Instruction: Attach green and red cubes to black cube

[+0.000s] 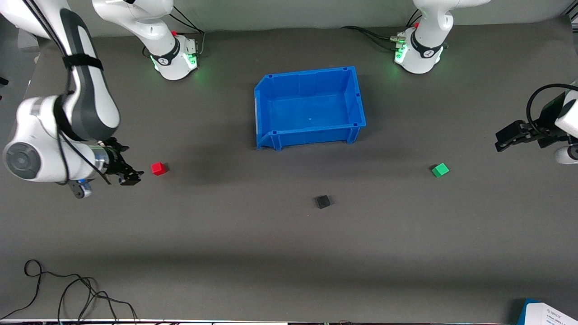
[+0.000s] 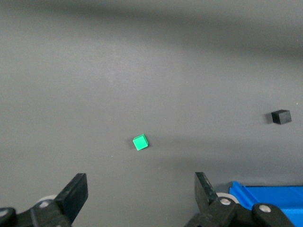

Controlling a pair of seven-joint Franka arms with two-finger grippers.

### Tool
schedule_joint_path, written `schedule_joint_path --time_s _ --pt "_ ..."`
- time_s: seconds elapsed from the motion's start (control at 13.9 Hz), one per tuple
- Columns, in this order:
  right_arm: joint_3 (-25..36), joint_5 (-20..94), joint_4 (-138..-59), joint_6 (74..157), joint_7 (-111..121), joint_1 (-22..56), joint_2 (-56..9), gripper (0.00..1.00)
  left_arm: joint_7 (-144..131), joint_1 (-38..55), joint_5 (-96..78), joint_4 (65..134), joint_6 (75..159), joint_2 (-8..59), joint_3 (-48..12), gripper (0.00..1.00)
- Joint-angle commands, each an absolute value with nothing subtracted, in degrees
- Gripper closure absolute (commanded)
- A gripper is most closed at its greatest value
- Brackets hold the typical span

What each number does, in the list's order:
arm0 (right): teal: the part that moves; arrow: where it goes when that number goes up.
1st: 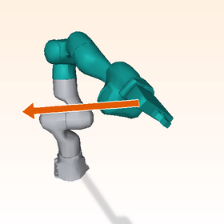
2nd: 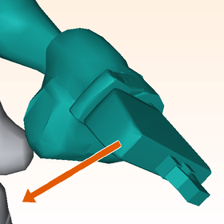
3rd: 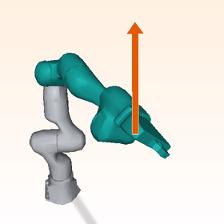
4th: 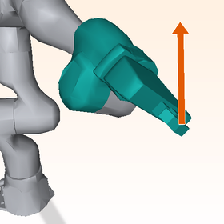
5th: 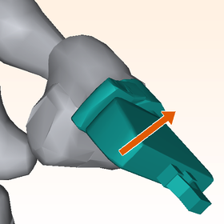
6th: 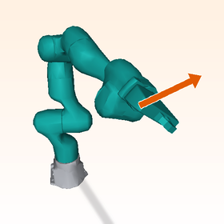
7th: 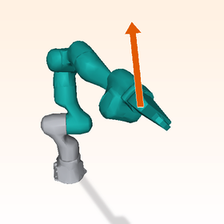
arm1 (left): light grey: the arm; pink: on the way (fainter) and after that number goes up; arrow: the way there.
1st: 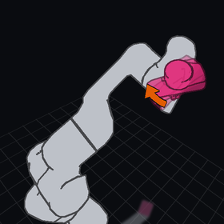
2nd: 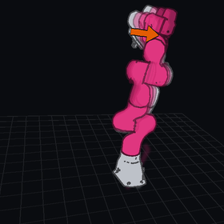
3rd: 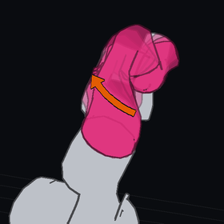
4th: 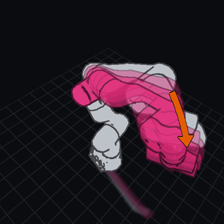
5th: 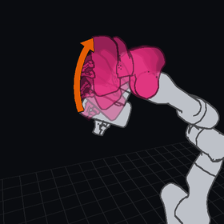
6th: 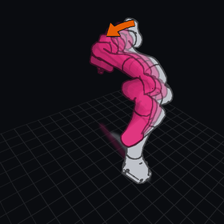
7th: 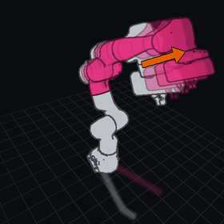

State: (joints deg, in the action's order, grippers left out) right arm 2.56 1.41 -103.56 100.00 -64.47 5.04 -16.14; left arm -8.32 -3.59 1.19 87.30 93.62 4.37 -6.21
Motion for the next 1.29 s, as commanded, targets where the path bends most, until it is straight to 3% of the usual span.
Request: schedule_joint_path --time_s 0.0,0.43,0.72,1.22 --pt "2.55 1.23 -113.34 110.95 -68.20 5.45 -14.68 0.09 -9.58 -3.95 1.85 85.87 93.69 5.18 -6.42 0.01" --pt "2.55 -2.98 -124.35 128.39 -67.24 5.80 -17.83 0.09 -11.06 -6.06 2.21 85.78 91.94 4.83 -4.31 0.00" --pt "2.55 -5.80 -124.89 128.50 -67.41 5.45 -20.47 0.11 -14.23 -9.66 -0.52 85.87 84.30 5.19 -4.13 0.00" --pt "3.07 -6.24 -122.79 129.37 -67.50 3.87 -23.64 0.12 -47.39 -12.38 -6.14 88.50 85.86 7.29 -4.04 0.00"
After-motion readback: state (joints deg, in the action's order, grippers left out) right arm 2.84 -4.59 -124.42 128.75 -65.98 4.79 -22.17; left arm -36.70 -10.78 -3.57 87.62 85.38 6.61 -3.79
